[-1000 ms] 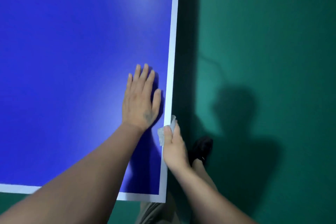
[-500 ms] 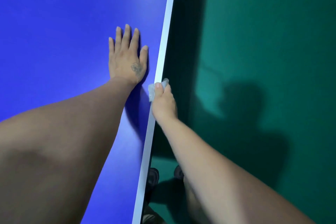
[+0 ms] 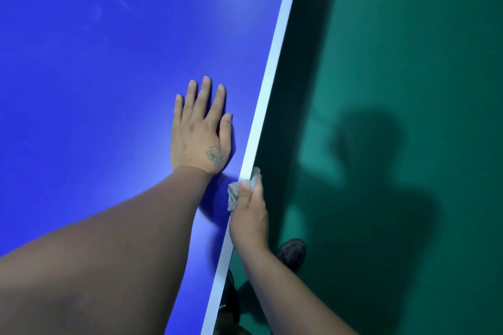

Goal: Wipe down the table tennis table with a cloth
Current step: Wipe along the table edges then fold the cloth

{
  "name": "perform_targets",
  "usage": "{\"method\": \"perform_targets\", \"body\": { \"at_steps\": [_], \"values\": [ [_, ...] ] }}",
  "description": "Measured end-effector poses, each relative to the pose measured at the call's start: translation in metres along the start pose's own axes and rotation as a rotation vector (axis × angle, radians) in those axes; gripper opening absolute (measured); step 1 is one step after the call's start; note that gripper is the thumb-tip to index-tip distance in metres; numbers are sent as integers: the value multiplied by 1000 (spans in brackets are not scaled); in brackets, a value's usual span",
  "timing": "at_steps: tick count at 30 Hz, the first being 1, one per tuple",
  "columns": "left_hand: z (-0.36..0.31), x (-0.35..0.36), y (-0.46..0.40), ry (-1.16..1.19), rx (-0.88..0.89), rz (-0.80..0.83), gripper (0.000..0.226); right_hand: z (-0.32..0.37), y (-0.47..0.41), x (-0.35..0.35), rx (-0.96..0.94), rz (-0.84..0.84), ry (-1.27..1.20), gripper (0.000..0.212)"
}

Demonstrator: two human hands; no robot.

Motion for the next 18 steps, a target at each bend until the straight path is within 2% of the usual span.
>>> {"method": "perform_targets", "body": {
  "at_steps": [5,9,13,15,18],
  "values": [
    [-2,1,0,0,6,-21,56,75,-72,-12,-58,-41,-12,54],
    [-2,2,0,5,14,-37,56,141,-130,-26,-57,-55,-35,36],
    [-1,2,0,12,16,-46,55,162,-150,-31,-52,-50,-10,27],
    [-1,2,1,12,15,-39,55,150,-142,-31,-107,-53,24,35],
    [-1,2,0,21,9,-38,56,114,-112,-26,-137,-16,95,60]
  ]
}}
Point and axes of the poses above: each hand's wrist, its own y-axis away from the middle knuckle, its own x-axis out of the palm, z = x × y, the point moved 1 cm from there along -y, towards the middle knuckle, and after that the axes turned 3 degrees about -z, right-handed, at the moved point
